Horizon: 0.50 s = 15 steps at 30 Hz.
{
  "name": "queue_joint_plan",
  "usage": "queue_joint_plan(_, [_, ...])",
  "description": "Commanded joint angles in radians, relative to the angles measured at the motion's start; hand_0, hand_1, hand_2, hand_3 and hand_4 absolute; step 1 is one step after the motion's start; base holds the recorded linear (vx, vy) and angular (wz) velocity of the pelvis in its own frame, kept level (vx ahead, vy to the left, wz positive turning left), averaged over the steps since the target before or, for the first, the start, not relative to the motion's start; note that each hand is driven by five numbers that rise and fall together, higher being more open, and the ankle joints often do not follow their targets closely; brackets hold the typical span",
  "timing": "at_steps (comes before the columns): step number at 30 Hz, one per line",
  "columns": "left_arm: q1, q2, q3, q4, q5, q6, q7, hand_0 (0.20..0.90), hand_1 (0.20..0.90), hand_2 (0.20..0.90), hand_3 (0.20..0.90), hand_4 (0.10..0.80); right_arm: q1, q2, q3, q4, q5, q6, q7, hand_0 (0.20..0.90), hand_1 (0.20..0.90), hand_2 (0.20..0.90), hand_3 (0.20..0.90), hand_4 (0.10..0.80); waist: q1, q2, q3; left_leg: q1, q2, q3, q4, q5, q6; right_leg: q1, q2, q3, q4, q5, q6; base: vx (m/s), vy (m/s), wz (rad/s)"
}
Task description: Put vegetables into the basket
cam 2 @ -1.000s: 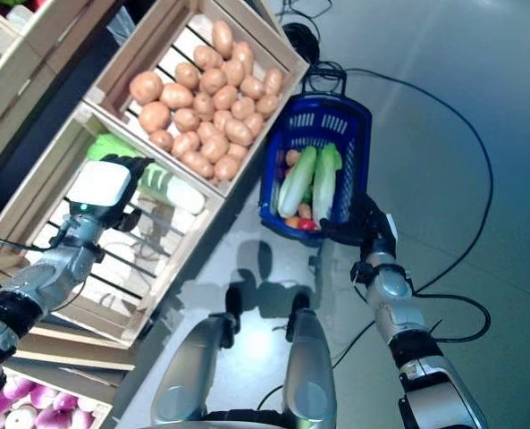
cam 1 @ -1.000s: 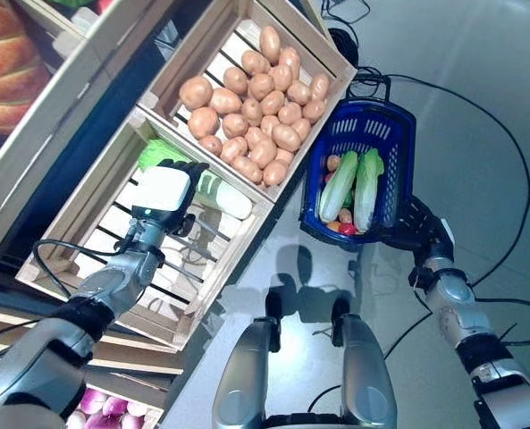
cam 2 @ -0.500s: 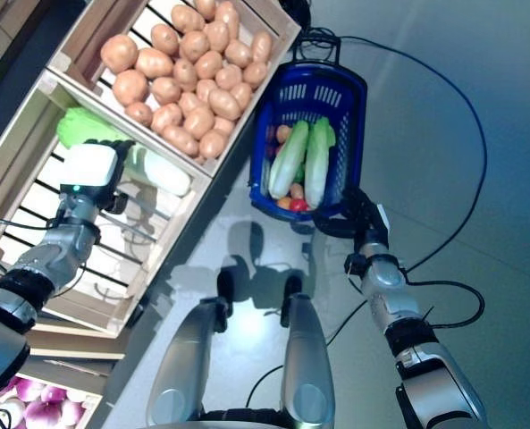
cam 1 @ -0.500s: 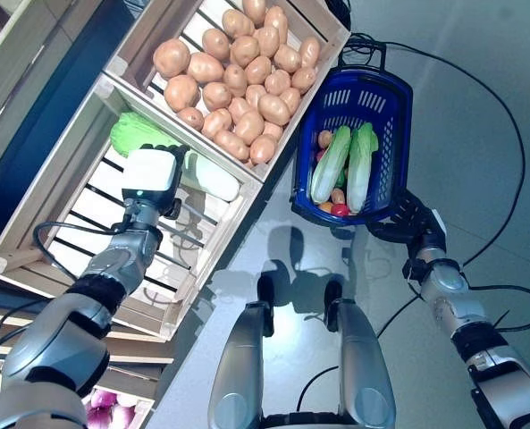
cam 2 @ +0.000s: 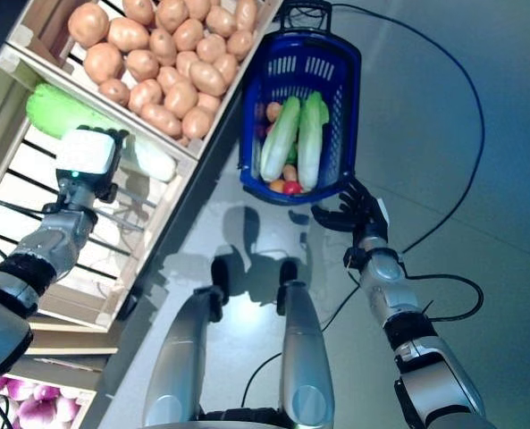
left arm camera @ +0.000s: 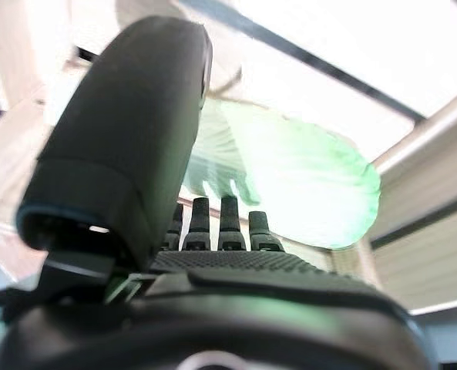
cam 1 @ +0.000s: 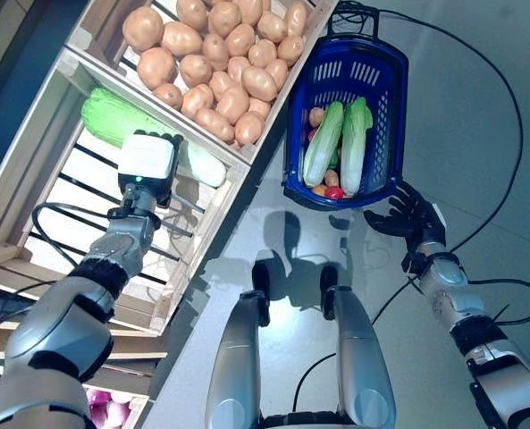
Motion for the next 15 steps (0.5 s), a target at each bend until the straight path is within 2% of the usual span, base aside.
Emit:
queue_joint_plan(1, [-0.128, 0.052, 0.000, 0.032, 0.100, 0.052, -0.050, 0.900, 0.900, 0.900, 0.900, 0.800, -0.076, -0.052, -0.005, -0.041, 0.065, -0.048, 0.035, 0.900, 0.900, 0.900, 0.900, 0.800, -0.004, -0.016, -0.004, 0.018, 0.000, 0.035, -0.004, 0.003, 0.016, 0.011, 0.031, 0.005, -0.098, 0.169, -0.033, -0.016, 0.045, 0.00])
queue_joint_plan(9, [-0.203, 0.049, -0.096, 0.073, 0.241, 0.054, -0.082, 0.900, 0.900, 0.900, 0.900, 0.800, -0.110, -0.065, 0.012, -0.011, 0.092, -0.043, 0.043, 0.900, 0.900, 0.900, 0.900, 0.800, -0.011, -0.016, -0.004, -0.036, 0.001, 0.035, 0.007, -0.004, 0.018, -0.052, 0.032, 0.009, -0.091, 0.175, -0.030, -0.010, 0.041, -0.02])
queue_joint_plan(15, [-0.251, 0.038, -0.152, 0.100, 0.318, 0.043, -0.151, 0.900, 0.900, 0.900, 0.900, 0.800, -0.131, -0.080, 0.019, 0.008, 0.115, -0.051, 0.046, 0.900, 0.900, 0.900, 0.900, 0.800, -0.016, -0.015, -0.004, -0.086, 0.000, 0.039, 0.017, -0.008, 0.019, -0.106, 0.031, 0.010, -0.085, 0.184, -0.026, -0.019, 0.035, 0.01])
